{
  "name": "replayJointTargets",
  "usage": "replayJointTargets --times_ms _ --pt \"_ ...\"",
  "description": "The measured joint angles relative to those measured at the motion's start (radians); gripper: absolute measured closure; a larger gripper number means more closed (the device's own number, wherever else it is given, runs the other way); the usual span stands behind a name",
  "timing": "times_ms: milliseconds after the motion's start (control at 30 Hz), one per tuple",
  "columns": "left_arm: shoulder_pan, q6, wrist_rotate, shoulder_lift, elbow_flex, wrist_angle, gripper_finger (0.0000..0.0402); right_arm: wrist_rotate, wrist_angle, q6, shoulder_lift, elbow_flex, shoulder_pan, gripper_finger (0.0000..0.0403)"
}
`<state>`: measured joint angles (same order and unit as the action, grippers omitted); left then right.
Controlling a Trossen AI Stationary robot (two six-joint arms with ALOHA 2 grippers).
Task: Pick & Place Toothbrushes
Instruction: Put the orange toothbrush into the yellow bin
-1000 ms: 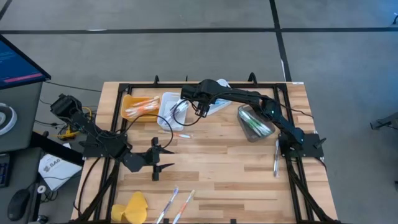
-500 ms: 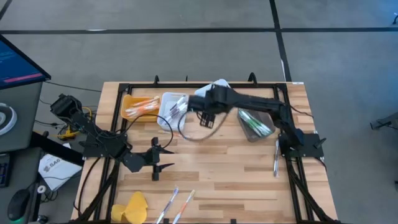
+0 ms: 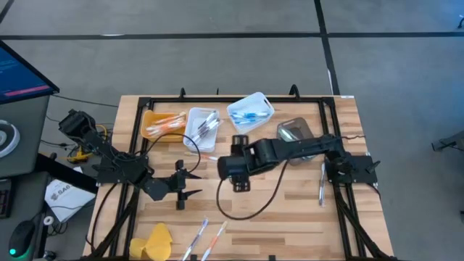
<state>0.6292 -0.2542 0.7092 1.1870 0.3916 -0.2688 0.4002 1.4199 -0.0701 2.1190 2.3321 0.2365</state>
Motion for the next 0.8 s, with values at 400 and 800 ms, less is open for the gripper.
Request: replayJointTargets --times_ms 400,800 --pt "0.062 -0.062 -0.009 0.000 -0.001 0.016 0.0192 -0.070 -0.271 0.137 0.199 0.004 -0.087 0.0147" --pt "0.066 -0.013 0.009 -0.077 -0.001 0.065 0.0192 -0.090 -0.185 0.106 0.296 -0.005 -0.153 0.0147"
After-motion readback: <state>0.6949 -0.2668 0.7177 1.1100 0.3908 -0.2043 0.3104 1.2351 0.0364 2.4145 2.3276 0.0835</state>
